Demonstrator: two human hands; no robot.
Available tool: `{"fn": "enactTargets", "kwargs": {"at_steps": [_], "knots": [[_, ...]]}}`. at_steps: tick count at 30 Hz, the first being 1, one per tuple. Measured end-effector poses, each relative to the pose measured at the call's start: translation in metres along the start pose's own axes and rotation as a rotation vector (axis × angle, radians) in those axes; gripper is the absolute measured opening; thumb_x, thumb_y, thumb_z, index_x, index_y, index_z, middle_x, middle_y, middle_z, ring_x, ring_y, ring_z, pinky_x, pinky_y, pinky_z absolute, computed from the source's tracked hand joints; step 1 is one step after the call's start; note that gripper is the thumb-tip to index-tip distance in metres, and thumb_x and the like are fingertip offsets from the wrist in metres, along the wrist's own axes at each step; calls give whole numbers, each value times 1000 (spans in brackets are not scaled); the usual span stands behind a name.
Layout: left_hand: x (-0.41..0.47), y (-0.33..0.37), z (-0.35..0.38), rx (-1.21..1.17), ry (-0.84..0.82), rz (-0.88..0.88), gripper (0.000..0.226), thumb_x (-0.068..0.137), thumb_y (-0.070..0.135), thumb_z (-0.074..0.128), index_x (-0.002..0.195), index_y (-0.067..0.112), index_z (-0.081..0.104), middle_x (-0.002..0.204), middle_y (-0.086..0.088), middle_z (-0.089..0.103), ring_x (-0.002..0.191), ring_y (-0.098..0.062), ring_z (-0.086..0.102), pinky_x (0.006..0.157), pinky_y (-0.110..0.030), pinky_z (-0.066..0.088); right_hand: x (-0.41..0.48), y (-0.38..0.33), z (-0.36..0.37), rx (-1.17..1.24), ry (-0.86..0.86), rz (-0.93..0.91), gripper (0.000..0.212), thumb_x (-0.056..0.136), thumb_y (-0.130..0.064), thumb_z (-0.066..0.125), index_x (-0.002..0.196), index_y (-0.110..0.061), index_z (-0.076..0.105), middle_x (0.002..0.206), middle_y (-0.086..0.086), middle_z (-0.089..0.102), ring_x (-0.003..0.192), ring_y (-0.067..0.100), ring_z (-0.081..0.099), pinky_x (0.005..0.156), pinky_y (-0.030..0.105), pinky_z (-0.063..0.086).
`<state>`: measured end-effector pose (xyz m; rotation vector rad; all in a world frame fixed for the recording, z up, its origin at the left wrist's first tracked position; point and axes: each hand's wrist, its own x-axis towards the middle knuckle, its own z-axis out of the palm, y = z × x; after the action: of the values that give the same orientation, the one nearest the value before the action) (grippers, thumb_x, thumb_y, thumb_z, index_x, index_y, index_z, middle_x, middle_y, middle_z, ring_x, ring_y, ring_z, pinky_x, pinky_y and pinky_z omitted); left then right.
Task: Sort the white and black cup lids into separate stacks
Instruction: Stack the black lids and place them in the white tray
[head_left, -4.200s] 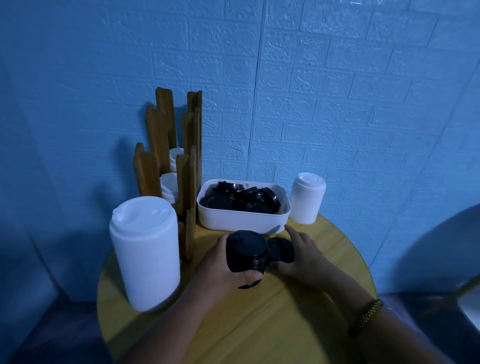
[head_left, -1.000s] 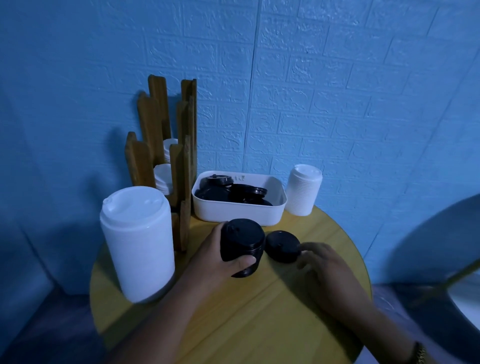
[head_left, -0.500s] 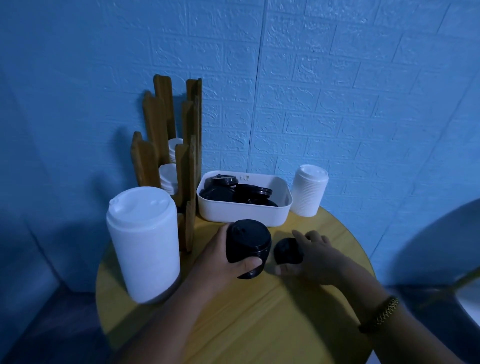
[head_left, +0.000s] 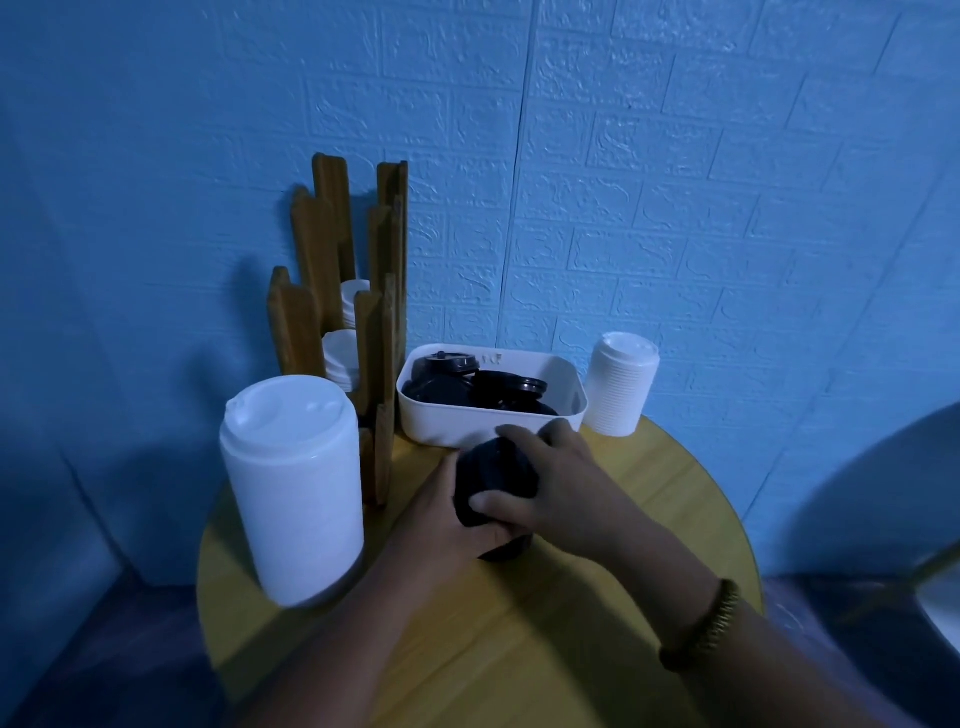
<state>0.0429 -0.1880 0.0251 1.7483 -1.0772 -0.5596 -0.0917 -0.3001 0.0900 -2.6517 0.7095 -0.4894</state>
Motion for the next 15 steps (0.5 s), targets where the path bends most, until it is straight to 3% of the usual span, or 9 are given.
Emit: {"fn": "enactTargets", "kwargs": {"at_steps": [4, 7, 11, 15], "knots": [[2, 2, -2, 0, 2, -2, 97, 74, 40, 88, 151, 42, 28, 129, 21, 49, 120, -5, 49, 94, -28, 50, 20, -7, 4, -45, -124, -94, 81, 80, -67, 65, 147, -32, 37, 144, -7, 38, 132, 16, 35, 109, 39, 38], [2, 0, -3, -24, -14, -4, 88, 70, 43, 91, 138, 49, 35, 122, 31, 51, 114, 7, 51, 84, -16, 47, 29, -5, -6, 0, -275, -142, 78, 82, -55, 70, 149, -31, 37, 144, -10, 42, 129, 12, 40, 108, 35, 38], [0, -1, -4, -53, -20, -15, 82, 57, 60, 90, 123, 61, 39, 124, 30, 56, 117, 6, 54, 89, -22, 51, 34, -1, -12, 85, -361, -141, 70, 82, -45, 74, 143, -38, 41, 138, -16, 44, 124, 4, 43, 104, 27, 39], [0, -1, -5, -38, -29, -24, 90, 64, 50, 91, 133, 55, 35, 127, 27, 54, 121, 2, 52, 100, -34, 52, 36, -2, -17, 241, -428, -111, 52, 84, -33, 76, 130, -39, 53, 124, -18, 54, 108, -4, 52, 89, 15, 47]]}}
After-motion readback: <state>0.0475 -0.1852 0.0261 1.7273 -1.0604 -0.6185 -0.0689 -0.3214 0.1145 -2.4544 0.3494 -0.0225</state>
